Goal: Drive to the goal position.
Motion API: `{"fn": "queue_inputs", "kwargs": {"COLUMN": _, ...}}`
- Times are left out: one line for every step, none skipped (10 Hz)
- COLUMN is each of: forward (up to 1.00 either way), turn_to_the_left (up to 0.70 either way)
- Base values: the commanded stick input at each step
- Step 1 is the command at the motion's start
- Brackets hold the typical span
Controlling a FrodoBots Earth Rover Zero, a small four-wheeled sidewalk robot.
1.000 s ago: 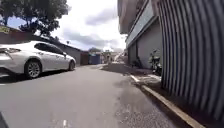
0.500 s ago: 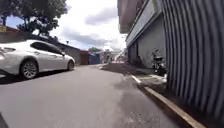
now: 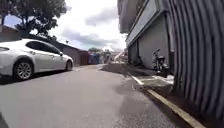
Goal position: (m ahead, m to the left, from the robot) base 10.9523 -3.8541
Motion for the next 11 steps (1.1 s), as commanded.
{"fn": "queue_inputs", "kwargs": {"forward": 0.45, "turn_to_the_left": 0.0}}
{"fn": "queue_inputs", "kwargs": {"forward": 0.45, "turn_to_the_left": 0.0}}
{"fn": "queue_inputs", "kwargs": {"forward": 0.45, "turn_to_the_left": 0.0}}
{"fn": "queue_inputs", "kwargs": {"forward": 0.45, "turn_to_the_left": 0.0}}
{"fn": "queue_inputs", "kwargs": {"forward": 0.45, "turn_to_the_left": 0.0}}
{"fn": "queue_inputs", "kwargs": {"forward": 0.45, "turn_to_the_left": 0.0}}
{"fn": "queue_inputs", "kwargs": {"forward": 0.45, "turn_to_the_left": 0.0}}
{"fn": "queue_inputs", "kwargs": {"forward": 0.45, "turn_to_the_left": 0.0}}
{"fn": "queue_inputs", "kwargs": {"forward": 0.45, "turn_to_the_left": 0.0}}
{"fn": "queue_inputs", "kwargs": {"forward": 0.45, "turn_to_the_left": 0.0}}
{"fn": "queue_inputs", "kwargs": {"forward": 0.45, "turn_to_the_left": 0.0}}
